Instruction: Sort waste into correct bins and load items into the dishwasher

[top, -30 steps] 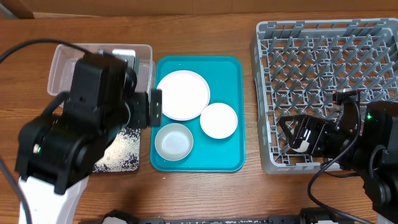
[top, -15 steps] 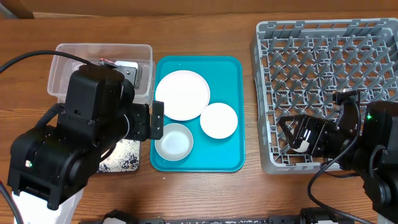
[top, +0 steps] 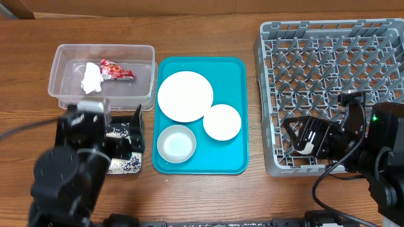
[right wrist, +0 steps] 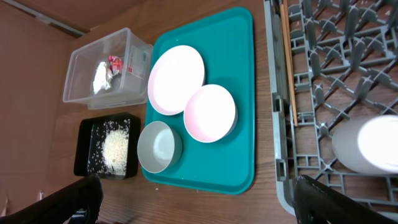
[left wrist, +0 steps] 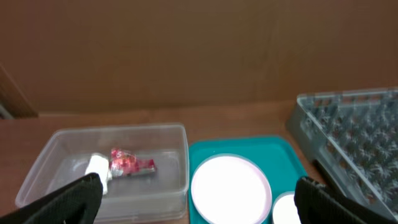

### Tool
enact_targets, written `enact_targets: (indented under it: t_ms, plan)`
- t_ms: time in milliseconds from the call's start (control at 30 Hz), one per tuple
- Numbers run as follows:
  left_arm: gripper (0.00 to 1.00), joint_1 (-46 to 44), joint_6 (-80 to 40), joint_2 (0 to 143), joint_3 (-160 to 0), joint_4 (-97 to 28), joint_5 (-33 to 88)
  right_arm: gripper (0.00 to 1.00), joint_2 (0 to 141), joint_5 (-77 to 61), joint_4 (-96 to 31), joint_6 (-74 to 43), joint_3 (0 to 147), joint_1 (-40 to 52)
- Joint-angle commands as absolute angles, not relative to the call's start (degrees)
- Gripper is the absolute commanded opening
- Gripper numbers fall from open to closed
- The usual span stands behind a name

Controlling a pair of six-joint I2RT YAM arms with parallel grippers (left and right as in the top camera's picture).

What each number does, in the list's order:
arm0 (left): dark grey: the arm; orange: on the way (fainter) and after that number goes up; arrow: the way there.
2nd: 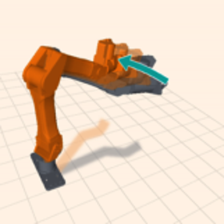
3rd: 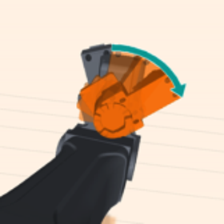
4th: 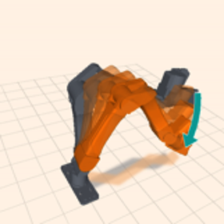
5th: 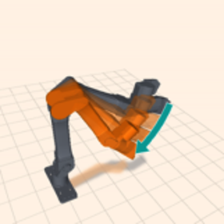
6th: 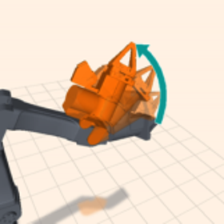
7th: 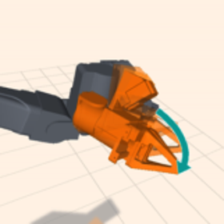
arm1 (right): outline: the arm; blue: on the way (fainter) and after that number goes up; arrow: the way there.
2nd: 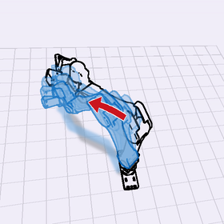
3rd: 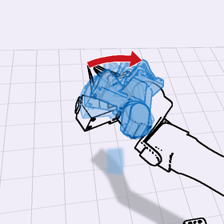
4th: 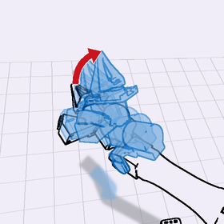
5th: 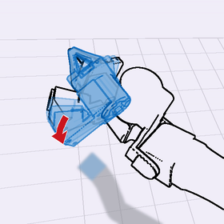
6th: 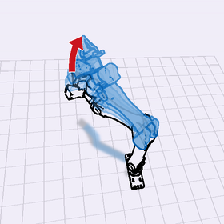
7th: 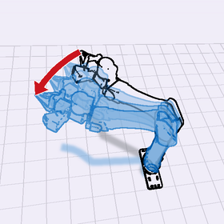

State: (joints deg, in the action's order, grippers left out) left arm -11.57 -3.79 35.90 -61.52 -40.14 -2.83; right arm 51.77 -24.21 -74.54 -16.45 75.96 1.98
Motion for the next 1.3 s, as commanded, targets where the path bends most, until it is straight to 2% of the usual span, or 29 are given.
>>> enact_targets:
  t_ms: [0,267,733,1133,1267]
  plan:
    - [1.0,-10.39,-2.11,28.16,-51.83,-35.0,-1.45,1.0,51.51,-24.49,-74.24,-16.08,76.9,2.28]
    - [1.0,-8.43,-2.33,15.05,-33.19,-20.25,0.71,1.0,51.51,-24.51,-74.24,-16.08,76.9,2.28]
    - [1.0,-8.16,-1.23,0.03,-13.02,-9.91,0.95,1.0,51.51,-24.51,-74.24,-16.08,76.88,2.28]
    - [1.0,-8.16,-1.63,0.19,-0.21,1.61,3.49,1.0,51.51,-24.51,-74.24,-16.05,76.9,2.28]
    - [1.0,-8.16,-1.65,0.19,-0.27,-0.16,3.86,1.0,51.51,-24.51,-74.24,-16.08,76.9,2.28]
